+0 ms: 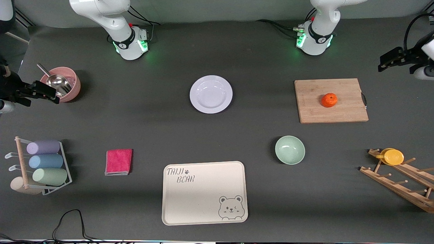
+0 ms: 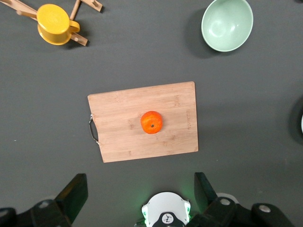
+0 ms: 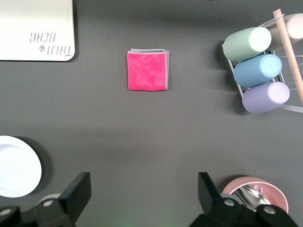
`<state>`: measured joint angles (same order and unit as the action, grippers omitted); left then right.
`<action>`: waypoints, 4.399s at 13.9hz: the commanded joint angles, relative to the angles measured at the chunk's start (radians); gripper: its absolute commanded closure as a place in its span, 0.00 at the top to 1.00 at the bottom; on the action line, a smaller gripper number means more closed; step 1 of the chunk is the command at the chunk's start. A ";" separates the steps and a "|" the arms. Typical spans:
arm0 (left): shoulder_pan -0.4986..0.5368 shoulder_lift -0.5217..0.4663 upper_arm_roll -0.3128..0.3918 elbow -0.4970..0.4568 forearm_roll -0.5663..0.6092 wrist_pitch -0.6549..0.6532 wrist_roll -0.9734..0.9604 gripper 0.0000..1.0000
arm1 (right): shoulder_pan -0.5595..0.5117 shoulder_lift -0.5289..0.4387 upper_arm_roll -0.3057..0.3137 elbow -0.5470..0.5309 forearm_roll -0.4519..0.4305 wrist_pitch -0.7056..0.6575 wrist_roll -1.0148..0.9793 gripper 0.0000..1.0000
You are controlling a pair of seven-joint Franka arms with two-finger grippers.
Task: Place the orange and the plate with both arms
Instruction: 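Move the left gripper toward the orange on the cutting board, then grasp the orange with the left gripper while the right gripper moves up, then carry the orange with the left gripper over the white plate, then lower the orange onto the plate and open the left gripper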
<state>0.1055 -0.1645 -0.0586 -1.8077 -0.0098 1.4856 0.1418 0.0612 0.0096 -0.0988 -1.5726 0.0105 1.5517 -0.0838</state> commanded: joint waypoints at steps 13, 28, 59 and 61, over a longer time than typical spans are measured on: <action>-0.012 0.009 0.008 -0.936 -0.007 1.086 0.009 1.00 | 0.290 -0.499 0.005 -0.590 -0.020 0.149 0.404 1.00; -0.020 0.143 -0.006 -0.957 -0.009 1.225 -0.040 0.00 | 0.361 -0.528 -0.180 -0.762 0.283 0.171 0.166 1.00; -0.412 0.652 -0.713 0.046 0.293 0.671 -1.525 0.00 | 0.345 0.345 -0.315 -1.055 1.493 0.272 -1.237 1.00; -0.487 0.750 -0.667 0.100 0.393 0.673 -1.588 0.00 | 0.345 0.365 -0.315 -1.052 1.494 0.272 -1.263 1.00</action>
<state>-0.2974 0.4811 -0.7711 -1.8066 0.2996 2.1750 -1.3744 0.4055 0.3351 -0.4105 -2.6407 1.4746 1.8428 -1.2950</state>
